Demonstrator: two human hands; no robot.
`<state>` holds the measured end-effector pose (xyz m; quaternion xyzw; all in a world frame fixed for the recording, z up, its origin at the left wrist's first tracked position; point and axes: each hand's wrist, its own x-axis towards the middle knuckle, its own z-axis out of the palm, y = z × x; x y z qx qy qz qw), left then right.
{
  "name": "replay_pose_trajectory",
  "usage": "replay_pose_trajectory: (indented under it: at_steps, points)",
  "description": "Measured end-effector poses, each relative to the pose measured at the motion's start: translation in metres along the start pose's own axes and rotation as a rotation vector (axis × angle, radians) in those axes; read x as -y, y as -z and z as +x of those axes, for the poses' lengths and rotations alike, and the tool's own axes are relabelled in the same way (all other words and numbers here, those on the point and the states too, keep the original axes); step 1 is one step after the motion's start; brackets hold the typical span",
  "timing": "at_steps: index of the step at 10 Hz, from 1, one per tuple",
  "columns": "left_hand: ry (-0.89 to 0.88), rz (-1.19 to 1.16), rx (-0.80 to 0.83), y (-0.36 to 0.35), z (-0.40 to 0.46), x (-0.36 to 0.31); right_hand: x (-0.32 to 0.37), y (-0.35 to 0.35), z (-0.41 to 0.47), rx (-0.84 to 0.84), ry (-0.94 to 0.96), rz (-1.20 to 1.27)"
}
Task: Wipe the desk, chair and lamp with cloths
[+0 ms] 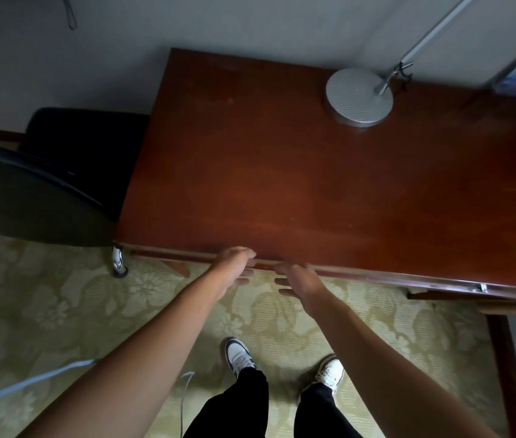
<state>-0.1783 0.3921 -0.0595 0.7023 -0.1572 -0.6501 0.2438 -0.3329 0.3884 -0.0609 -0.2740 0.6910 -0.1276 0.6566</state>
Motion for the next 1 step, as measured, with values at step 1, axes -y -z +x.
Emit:
replay_pose_trajectory:
  at_steps: [1]
  points:
    - [-0.079, 0.01, 0.022, -0.0055, -0.0118, -0.0074, 0.0047, 0.0139, -0.0134, 0.035, 0.053, 0.009]
